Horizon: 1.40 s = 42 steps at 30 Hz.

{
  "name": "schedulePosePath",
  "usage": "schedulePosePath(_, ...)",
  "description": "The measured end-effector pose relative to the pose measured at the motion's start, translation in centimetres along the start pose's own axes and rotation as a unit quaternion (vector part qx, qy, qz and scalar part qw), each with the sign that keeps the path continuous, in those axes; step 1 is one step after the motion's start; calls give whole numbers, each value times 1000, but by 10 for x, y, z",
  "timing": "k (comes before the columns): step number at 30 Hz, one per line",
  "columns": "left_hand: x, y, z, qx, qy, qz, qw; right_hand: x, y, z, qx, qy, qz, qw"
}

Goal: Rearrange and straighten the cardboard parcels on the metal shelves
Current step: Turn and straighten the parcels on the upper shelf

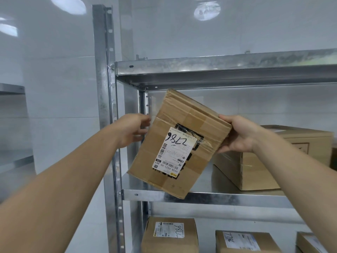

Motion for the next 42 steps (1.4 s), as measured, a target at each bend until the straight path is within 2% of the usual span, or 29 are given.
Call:
schedulePosePath(6,6,-1,-7,-14,7,-9,1000,-4,0,3,-16,18,-6,1000)
schedulePosePath(11,6,-2,10,3,-8,-35,999,-3,3,2,-91,-9,-34,995)
schedulePosePath(14,12,0,8,6,-56,-56,997,-3,4,1,-155,-36,-53,986)
schedulePosePath(17,18,-1,-2,-5,-102,-56,993,-9,4,11,-166,-52,-73,982)
schedulePosePath(21,24,-2,-25,-68,-129,-64,987,-16,4,34,-141,-64,-78,985)
schedulePosePath(24,29,-4,-35,-98,-145,-66,982,-23,10,48,-98,-32,-24,994)
schedulePosePath(28,35,-9,-34,-142,-107,-80,981,-24,21,57,-40,-25,13,999)
schedulePosePath(32,36,-5,-33,-151,-39,-82,984,-19,21,58,17,-49,17,999)
schedulePosePath(37,37,7,-36,-186,59,-111,975,-16,28,54,81,-135,2,988)
schedulePosePath(42,45,19,-40,-179,89,-113,973,-7,35,46,110,-204,-7,973)
Point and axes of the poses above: each hand's wrist, its own y-axis towards the middle knuckle, its own x-axis out of the palm, z = x × y, the point moved 1 cm from there along y, towards the middle knuckle, and after that the axes turned 4 degrees about y, right-handed, at the moved point
